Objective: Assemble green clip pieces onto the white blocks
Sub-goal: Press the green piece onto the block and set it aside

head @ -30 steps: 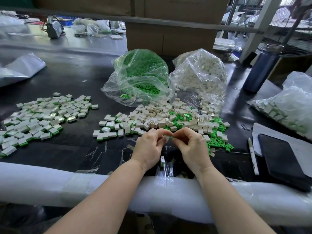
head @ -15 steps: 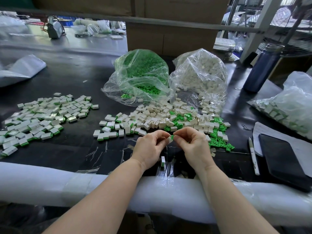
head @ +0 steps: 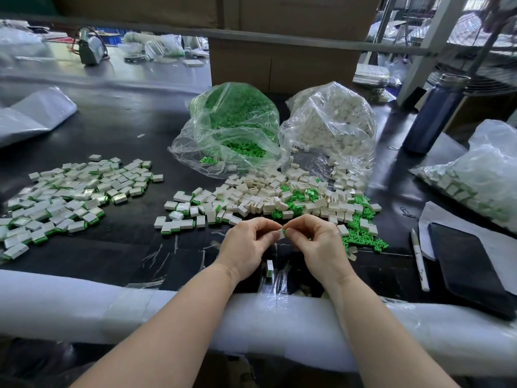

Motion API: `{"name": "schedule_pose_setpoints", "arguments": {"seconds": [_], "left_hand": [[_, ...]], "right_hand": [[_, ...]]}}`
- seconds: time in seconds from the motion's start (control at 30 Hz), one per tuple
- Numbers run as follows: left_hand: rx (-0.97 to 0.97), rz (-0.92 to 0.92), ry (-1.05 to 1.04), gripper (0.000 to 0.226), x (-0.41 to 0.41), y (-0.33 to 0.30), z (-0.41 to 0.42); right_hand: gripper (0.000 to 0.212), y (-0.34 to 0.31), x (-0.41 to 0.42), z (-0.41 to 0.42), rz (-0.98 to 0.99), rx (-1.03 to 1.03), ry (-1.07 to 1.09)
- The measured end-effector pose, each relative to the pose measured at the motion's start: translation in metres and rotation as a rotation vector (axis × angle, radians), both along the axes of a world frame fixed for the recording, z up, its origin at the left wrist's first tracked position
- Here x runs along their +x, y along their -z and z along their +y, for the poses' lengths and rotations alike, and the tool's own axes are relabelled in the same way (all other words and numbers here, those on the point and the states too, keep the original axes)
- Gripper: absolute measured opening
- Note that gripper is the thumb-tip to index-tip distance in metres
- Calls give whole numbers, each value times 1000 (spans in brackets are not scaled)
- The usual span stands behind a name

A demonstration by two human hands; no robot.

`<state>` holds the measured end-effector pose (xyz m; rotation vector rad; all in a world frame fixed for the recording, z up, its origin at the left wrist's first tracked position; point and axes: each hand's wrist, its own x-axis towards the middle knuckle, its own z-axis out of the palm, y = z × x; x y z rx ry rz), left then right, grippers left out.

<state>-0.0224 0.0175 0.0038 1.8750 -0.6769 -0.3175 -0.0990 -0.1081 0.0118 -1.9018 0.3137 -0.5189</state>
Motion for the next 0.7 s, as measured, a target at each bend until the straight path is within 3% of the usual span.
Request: {"name": "schedule_pose_setpoints", "arguments": {"seconds": [0.4, 0.7], "left_hand": [[28, 48, 14, 15, -1, 1, 1], [26, -16, 7, 13, -2, 4, 0]], "right_hand": [[19, -4, 0, 1, 61, 75, -29], [18, -4, 0, 0, 50, 97, -27]]}}
